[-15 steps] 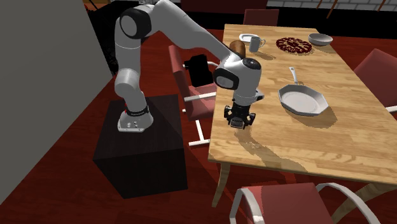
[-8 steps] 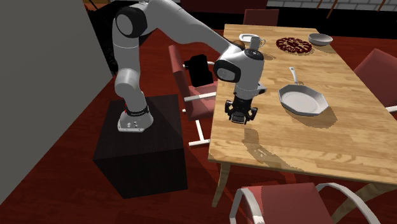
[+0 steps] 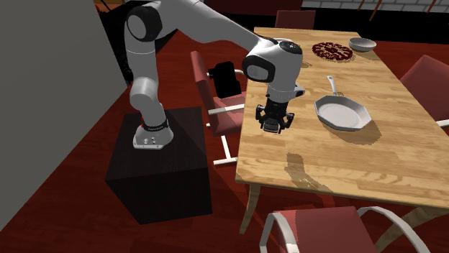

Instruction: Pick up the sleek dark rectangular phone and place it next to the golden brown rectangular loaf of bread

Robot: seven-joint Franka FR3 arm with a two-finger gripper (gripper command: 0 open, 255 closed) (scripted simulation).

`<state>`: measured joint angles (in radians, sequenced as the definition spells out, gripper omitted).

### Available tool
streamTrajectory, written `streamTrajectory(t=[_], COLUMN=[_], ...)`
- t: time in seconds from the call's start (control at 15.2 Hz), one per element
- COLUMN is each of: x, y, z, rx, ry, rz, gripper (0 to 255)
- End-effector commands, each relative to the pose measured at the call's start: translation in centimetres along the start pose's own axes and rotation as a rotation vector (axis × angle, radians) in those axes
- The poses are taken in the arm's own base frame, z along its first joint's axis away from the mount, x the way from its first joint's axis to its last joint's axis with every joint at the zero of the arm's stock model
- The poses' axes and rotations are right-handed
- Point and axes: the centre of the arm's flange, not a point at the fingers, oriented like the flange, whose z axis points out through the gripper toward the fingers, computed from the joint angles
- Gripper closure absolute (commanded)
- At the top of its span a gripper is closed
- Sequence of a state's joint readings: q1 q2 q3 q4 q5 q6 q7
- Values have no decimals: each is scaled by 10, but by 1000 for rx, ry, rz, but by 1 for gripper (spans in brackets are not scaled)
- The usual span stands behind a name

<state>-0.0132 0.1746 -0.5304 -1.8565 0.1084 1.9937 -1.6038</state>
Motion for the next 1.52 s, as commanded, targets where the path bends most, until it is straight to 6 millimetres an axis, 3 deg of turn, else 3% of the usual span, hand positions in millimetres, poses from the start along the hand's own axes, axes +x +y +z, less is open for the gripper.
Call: streamTrajectory(t=[0.0, 1.19, 1.45], x=[0, 1, 53], y=[-1, -2, -7], z=[-12, -103, -102], rx=[0, 0, 0], ry=[0, 0, 0], rz=[0, 0, 0], gripper=[255, 255, 255])
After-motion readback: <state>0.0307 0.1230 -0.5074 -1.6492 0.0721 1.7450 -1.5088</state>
